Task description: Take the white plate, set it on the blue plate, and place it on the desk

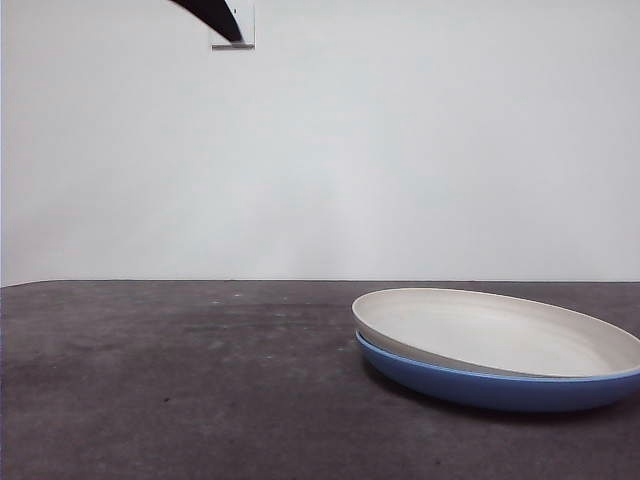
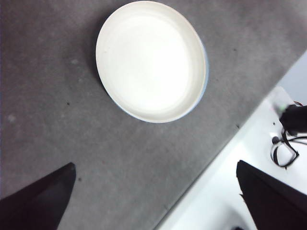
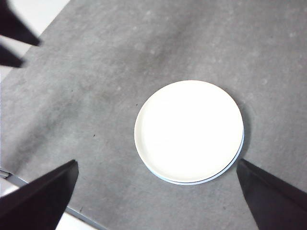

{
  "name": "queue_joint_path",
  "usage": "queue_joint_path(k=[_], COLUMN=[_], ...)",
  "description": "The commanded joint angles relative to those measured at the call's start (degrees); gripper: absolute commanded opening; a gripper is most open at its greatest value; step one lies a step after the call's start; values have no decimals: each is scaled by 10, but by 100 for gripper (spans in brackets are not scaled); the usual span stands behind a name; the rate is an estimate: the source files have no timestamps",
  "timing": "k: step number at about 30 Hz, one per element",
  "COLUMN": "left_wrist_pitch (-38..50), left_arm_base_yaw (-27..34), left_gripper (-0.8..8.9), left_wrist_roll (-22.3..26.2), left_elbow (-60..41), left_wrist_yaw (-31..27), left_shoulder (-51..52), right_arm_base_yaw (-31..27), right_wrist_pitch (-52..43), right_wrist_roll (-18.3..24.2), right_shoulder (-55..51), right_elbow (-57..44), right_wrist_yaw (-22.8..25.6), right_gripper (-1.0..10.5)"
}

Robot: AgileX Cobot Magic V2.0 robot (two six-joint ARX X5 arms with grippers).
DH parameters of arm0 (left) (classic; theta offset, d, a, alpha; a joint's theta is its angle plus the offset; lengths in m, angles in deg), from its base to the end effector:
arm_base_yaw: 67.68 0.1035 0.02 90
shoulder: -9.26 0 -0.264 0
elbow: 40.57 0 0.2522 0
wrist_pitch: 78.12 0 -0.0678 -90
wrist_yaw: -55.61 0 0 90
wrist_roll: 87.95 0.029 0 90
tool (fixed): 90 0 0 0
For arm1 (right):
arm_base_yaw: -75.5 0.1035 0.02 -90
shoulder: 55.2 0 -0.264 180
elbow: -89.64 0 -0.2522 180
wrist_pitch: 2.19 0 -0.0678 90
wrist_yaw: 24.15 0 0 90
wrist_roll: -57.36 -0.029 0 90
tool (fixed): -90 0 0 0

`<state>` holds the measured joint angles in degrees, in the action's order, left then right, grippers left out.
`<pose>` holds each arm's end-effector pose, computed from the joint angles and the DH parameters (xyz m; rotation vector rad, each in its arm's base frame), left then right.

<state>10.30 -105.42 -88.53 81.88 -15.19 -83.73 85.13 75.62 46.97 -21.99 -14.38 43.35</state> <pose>0.2297 -0.1899 0.4070 0.1731 1.1158 -0.8856 0.0590 0.0213 0.3650 0.2404 0.6637 0.4862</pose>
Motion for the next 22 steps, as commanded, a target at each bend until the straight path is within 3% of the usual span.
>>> queue_joint_path(k=[1, 13, 22], left_wrist_pitch=[11, 112, 155], left_arm_base_yaw=[-3, 24, 25], left_gripper=[563, 563, 563], left_wrist_roll=[15, 14, 12], left_elbow=[-52, -311, -429], left_wrist_yaw=[-3, -17, -33], left_shoulder=[61, 363, 516], right_arm_base_yaw=[0, 0, 0], right_wrist_pitch=[4, 47, 47], right_wrist_roll=[-19, -26, 15], right_shoulder=[11, 80, 183], right_elbow=[10, 10, 2], right_wrist_yaw=[-2, -2, -4], right_gripper=[584, 585, 584])
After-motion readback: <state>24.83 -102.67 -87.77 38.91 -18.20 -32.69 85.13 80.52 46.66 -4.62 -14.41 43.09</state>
